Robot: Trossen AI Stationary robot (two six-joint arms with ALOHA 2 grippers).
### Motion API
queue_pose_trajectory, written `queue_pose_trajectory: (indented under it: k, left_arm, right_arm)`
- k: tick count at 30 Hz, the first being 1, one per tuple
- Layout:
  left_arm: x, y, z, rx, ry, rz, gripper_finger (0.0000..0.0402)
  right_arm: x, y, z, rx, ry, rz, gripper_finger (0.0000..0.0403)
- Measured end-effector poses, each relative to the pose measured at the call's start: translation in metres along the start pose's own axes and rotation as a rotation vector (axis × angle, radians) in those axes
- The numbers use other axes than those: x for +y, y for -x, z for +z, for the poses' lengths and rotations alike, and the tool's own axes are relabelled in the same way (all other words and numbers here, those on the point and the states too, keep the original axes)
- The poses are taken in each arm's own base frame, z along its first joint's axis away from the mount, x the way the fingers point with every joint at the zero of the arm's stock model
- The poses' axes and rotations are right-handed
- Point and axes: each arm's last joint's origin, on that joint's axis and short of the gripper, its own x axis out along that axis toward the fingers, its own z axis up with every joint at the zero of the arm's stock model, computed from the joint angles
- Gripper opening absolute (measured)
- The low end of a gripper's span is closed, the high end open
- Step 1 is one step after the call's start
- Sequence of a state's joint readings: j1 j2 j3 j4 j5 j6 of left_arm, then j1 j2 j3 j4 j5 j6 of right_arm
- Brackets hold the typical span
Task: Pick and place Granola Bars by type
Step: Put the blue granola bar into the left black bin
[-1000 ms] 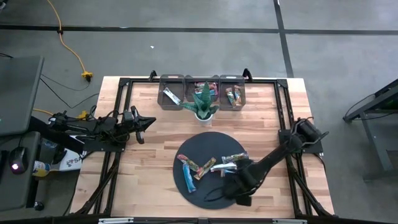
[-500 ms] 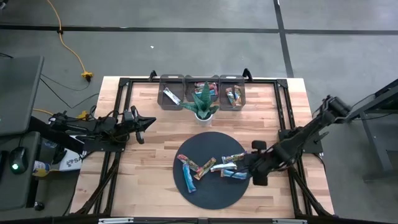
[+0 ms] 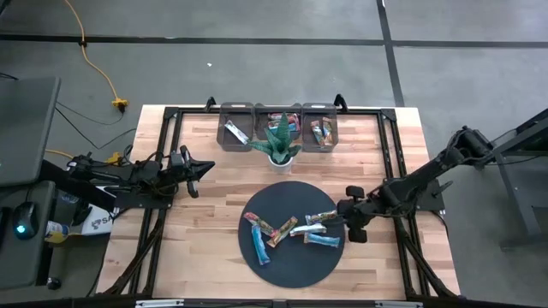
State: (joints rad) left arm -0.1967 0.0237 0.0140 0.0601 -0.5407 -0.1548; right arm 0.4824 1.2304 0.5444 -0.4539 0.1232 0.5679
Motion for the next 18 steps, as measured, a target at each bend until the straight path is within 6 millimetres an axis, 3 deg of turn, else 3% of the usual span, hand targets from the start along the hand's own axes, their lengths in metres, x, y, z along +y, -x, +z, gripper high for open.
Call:
queue_pose_trajectory:
  k: [11,18]
  left_arm:
    - [0.0,0.0,0.0,0.0,0.0,0.0,0.0001]
    - [0.0,0.0,0.0,0.0,0.0,0.0,0.0001]
  right_arm:
    - [-0.017,-0.003,0.014,-0.014,0.027,0.068,0.0129]
    - [-0.028,-0.003,0.022,-0.035,0.04,0.088,0.0199]
